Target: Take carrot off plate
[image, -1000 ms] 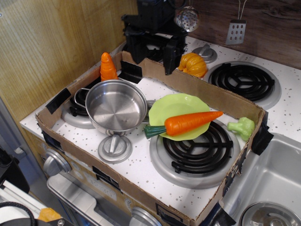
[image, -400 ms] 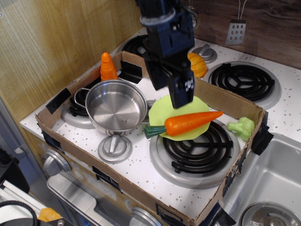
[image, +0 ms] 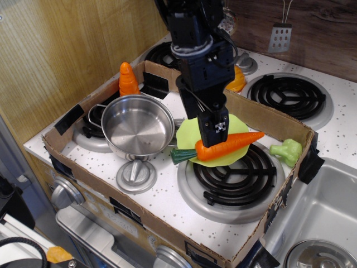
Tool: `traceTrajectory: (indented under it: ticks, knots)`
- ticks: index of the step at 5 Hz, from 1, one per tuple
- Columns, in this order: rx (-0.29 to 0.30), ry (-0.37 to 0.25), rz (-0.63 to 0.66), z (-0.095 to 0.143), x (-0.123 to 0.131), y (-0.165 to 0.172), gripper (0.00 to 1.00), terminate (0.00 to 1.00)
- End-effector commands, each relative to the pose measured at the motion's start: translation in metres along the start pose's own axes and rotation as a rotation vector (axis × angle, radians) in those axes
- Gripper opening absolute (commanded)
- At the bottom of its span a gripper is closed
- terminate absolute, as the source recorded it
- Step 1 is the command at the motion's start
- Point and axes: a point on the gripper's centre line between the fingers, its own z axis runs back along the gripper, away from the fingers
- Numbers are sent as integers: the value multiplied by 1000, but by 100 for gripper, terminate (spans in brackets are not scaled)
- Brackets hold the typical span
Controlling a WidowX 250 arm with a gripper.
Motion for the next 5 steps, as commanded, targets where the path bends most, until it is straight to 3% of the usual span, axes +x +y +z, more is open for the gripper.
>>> traceTrajectory:
  ticks: [1, 5]
  knots:
    - [72, -14, -56, -8, 4, 10, 100, 0]
    - [63, 12, -40, -35, -11, 14, 100, 0]
